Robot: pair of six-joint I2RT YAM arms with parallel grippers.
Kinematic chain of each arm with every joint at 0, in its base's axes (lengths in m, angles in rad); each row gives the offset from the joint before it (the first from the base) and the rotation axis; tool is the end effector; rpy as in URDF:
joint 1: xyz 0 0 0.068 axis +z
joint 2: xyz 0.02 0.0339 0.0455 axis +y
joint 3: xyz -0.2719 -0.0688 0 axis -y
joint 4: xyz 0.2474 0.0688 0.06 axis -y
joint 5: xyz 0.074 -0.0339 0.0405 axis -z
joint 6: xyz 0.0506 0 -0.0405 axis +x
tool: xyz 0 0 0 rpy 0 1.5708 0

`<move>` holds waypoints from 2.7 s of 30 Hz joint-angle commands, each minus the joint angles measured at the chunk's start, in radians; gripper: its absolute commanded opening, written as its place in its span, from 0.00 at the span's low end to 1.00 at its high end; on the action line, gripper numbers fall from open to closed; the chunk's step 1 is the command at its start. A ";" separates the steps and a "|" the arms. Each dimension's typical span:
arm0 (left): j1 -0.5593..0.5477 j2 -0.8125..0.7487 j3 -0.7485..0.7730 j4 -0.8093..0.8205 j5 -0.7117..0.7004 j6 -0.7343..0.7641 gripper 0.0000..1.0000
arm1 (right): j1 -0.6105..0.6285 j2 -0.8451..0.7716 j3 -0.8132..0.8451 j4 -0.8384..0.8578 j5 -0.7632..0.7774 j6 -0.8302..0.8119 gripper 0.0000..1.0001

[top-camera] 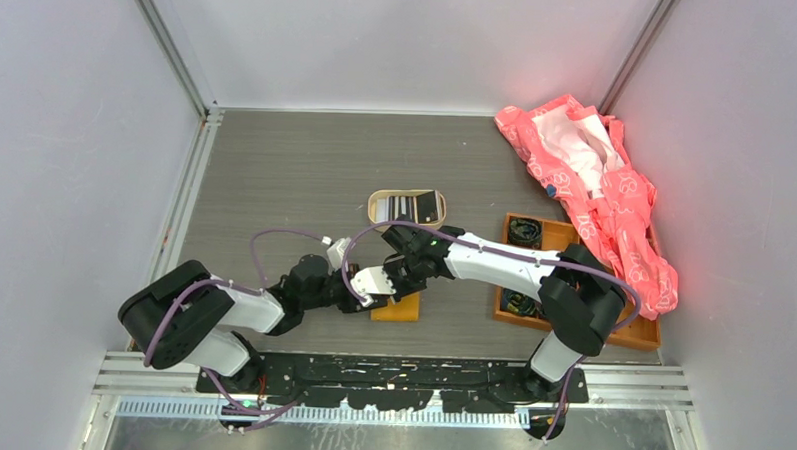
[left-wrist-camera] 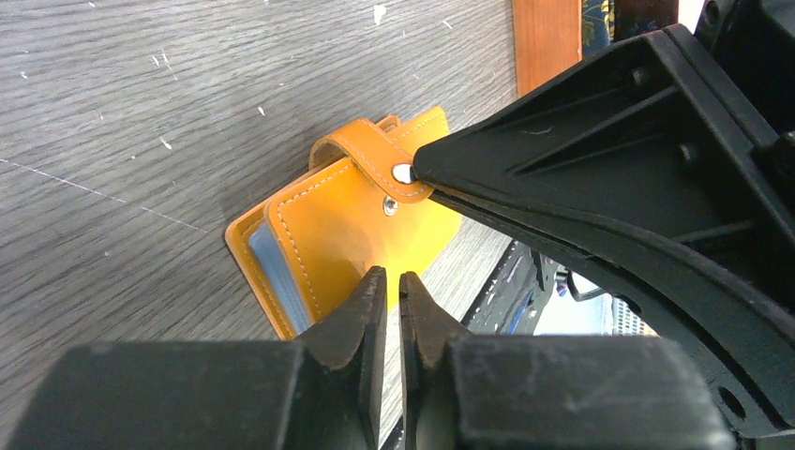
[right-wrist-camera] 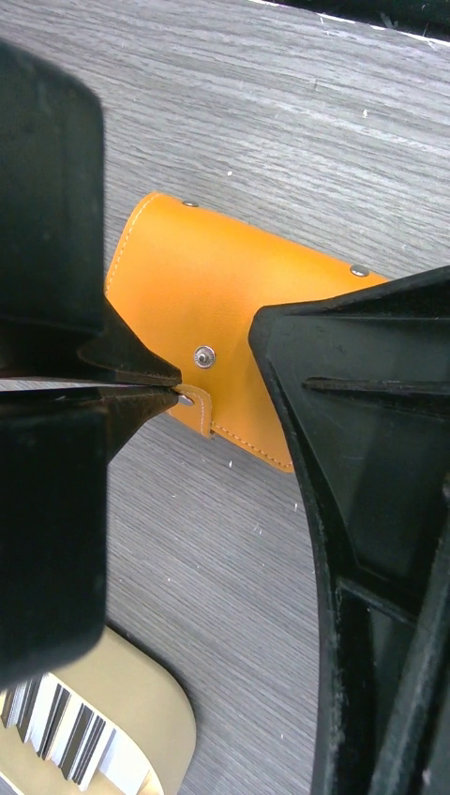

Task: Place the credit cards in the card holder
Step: Close the card holder at the center of the board.

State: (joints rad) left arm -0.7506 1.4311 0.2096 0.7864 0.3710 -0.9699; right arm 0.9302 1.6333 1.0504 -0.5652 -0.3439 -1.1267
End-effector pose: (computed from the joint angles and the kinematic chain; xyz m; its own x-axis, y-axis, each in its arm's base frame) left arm 0.1579 -0.1724 0.1198 -0.8969 -0.2146 -0.3867 0.2411 0.4957 -0.8344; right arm 0.1814 0.2719 0.1878 0.5220 -0.7221 -0.4539 -0.8520 -0.4661 -0.2383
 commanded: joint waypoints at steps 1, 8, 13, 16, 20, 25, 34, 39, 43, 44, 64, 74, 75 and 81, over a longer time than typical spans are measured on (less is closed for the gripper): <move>-0.002 -0.019 0.035 0.012 0.028 -0.005 0.12 | 0.008 -0.038 0.003 -0.007 -0.029 -0.004 0.01; -0.007 0.050 0.044 0.044 0.015 -0.015 0.10 | 0.018 -0.033 0.001 -0.017 -0.029 -0.011 0.01; -0.006 0.109 0.028 0.074 -0.006 -0.029 0.00 | 0.028 -0.035 -0.008 -0.028 -0.024 -0.027 0.01; -0.006 0.129 0.019 0.075 -0.020 -0.032 0.00 | 0.034 -0.039 -0.017 -0.034 -0.021 -0.038 0.01; -0.006 0.148 0.014 0.083 -0.030 -0.035 0.00 | 0.045 -0.041 -0.024 -0.043 -0.010 -0.055 0.01; -0.006 0.153 0.011 0.086 -0.031 -0.033 0.00 | 0.051 -0.048 -0.030 -0.052 0.014 -0.074 0.01; -0.006 0.161 0.012 0.093 -0.028 -0.036 0.00 | 0.057 -0.064 -0.045 -0.072 0.025 -0.107 0.01; -0.006 0.168 0.013 0.100 -0.027 -0.039 0.00 | 0.070 -0.061 -0.048 -0.080 0.022 -0.119 0.01; -0.006 0.168 0.011 0.102 -0.026 -0.039 0.00 | 0.094 -0.055 -0.051 -0.092 0.039 -0.137 0.01; -0.005 0.169 0.010 0.102 -0.026 -0.039 0.00 | 0.100 -0.053 -0.054 -0.096 0.045 -0.145 0.01; -0.006 0.176 0.007 0.124 -0.017 -0.044 0.00 | 0.223 0.015 -0.131 -0.168 0.139 -0.221 0.01; -0.006 0.125 0.006 0.114 -0.013 -0.040 0.00 | 0.244 0.042 -0.095 -0.136 0.149 -0.072 0.17; -0.006 0.108 0.009 0.103 -0.011 -0.037 0.01 | 0.234 0.023 -0.083 -0.125 0.137 -0.039 0.23; -0.006 -0.146 0.058 -0.188 -0.046 0.042 0.13 | 0.115 -0.114 -0.023 -0.184 0.004 0.011 0.46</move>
State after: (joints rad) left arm -0.7570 1.4616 0.2298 0.7959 0.3687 -1.0119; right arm 1.1099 1.6093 1.0008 -0.6498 -0.1799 -1.1961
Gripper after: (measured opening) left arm 0.096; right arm 0.412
